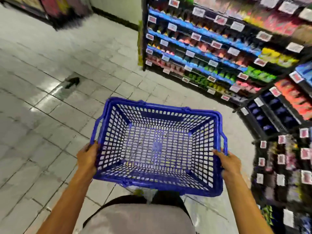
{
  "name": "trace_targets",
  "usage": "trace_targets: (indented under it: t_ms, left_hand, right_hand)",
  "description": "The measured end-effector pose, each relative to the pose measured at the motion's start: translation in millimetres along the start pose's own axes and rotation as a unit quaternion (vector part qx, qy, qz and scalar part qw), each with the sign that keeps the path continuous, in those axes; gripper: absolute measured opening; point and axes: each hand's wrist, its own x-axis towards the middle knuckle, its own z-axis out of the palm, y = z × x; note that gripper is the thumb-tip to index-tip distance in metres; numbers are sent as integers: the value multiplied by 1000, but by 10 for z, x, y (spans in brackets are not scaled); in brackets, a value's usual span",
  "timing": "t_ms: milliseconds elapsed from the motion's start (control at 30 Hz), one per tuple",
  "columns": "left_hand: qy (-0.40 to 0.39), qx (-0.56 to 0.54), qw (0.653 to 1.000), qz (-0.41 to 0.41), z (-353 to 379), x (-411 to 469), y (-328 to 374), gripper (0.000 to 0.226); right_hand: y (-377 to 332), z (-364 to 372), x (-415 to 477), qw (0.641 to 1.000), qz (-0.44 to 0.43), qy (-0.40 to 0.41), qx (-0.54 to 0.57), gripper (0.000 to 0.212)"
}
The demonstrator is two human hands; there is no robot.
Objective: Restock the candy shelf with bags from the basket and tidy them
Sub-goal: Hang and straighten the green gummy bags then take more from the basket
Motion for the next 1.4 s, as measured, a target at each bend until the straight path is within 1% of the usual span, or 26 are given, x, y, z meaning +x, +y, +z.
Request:
trace_targets:
  t_ms: [67,133,167,267,333,367,467,500,600,700,800,867,933,1033,1100,1167,1200,1300,1400]
  left_hand:
    - [26,-6,1000,-11,-3,278,182,14]
    - [46,-12,999,-20,35,547,339,12]
    - [57,-17,998,-28,73,714,440,8]
    - [91,-22,994,-53,245,1222,713,18]
    - [108,-23,993,-53,405,1547,914,13]
    - [116,-21,991,-54,493,1701,1035,14]
    - [152,-23,986,-62,751,2115,1430,33]
    - [162,-35,984,-58,846,2268,1592,34]
    - [183,-54,980,-48,1084,2701,2019,21]
    - [207,-56,976,-26,1255,3119,2399,3]
    - [231,-81,969,-21,1401,3644,2754,9]
    - [244,-88,965,-27,1488,4060,3022,18]
    - [247,-85,965,-28,1539,4528,3325,19]
    - [239,-63,968,-43,1594,5196,3796,11]
    - [228,-42,972,-44,1622,5649,4152,13]
    - [217,-22,975,-38,1678,6103,4491,26]
    - [214,-17,976,-36,1723,6314,4641,27]
    - [212,-13,976,-35,1947,6913,5145,17]
    - [201,-6,979,-33,2266,7553,5614,20]
  right_hand:
    - [-252,434,99,1000,1,-15,1,27]
    - [-487,823,195,1000,6,-29,3,32]
    - [-622,1053,273,999,10,-35,3,32]
    - [-953,1682,553,999,22,-46,3,30]
    - [-1209,2118,750,998,25,-56,-4,28]
    - [-1346,2331,855,998,28,-62,-9,27]
    - [-1762,2966,1135,997,26,-74,-27,25]
    - [-1932,3190,1247,995,30,-84,-32,25]
    - [-2412,3831,1519,992,30,-110,-53,28]
    - [-2830,4510,1726,988,28,-128,-77,33]
    - [-3190,5249,1930,987,17,-135,-91,27]
    - [-3414,5782,2057,986,7,-134,-97,23]
    - [-3625,6338,2154,986,7,-138,-88,21]
    - [-3951,7110,2225,986,16,-144,-83,18]
    - [-4173,7594,2284,987,28,-138,-77,16]
    - [-4406,8048,2362,988,29,-131,-78,17]
    - [-4510,8252,2411,988,27,-127,-86,17]
    - [-4816,8836,2592,988,37,-122,-91,19]
    - [-5139,9439,2891,991,48,-102,-77,23]
